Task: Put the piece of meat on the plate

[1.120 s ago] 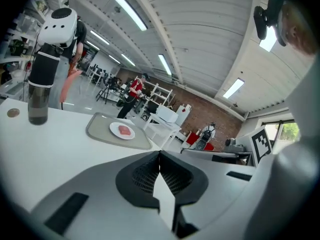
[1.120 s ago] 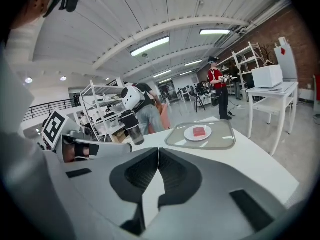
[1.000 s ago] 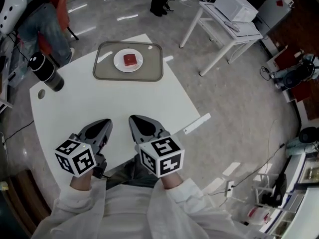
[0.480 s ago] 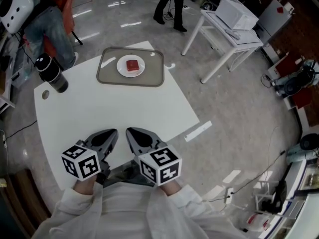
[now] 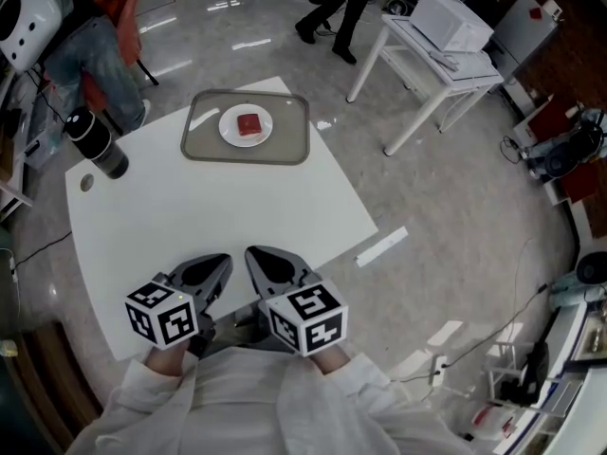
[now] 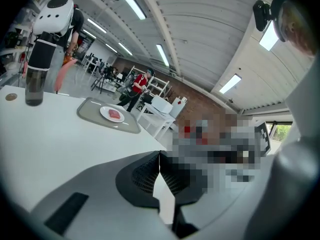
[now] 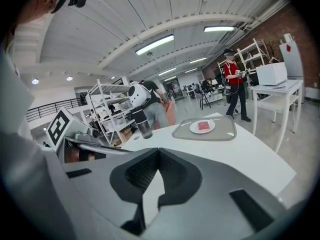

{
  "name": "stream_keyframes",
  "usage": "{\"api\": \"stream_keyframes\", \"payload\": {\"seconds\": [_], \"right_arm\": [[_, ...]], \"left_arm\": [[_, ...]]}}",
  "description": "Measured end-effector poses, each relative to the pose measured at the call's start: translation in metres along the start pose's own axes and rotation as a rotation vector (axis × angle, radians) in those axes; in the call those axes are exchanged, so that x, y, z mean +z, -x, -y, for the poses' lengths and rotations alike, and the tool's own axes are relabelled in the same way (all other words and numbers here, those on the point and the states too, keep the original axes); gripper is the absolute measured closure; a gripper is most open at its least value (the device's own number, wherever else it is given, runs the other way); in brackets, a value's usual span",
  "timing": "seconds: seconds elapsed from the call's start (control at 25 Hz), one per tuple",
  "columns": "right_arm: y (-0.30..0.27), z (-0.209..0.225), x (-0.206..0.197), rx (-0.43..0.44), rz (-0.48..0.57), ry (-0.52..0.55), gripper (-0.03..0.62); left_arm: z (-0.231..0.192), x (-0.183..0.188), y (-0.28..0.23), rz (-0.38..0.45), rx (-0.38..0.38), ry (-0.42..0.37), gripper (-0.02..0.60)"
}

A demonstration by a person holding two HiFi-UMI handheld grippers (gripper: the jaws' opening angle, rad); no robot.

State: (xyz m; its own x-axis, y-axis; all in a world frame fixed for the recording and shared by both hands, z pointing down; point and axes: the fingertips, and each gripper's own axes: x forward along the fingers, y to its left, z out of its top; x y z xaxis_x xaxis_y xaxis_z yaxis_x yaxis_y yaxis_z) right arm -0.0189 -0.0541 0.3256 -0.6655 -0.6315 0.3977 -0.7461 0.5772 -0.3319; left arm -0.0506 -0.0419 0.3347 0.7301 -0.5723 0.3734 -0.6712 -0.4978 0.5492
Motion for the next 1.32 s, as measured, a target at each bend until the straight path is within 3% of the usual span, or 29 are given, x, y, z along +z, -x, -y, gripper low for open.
{"api": "stream_keyframes", "payload": {"seconds": [0.52, 1.0, 1.32], "right_arm": [[0.008, 0.016, -0.008, -0.022, -0.032, 0.011, 0.579], [0.01, 0.019, 0.004, -0.023, -0.009, 0.064, 0.579], [0.007, 0.026, 0.0, -0.025, -0.028, 0.045, 0.58]], "left_arm": [[0.006, -0.004, -0.015, -0.026, 0.008, -0.011, 0.571], [0.006, 0.006, -0.016, -0.002, 0.001, -0.008, 0.571], [0.004, 0.008, -0.018, 0.004, 0.008, -0.017, 0.572]]}}
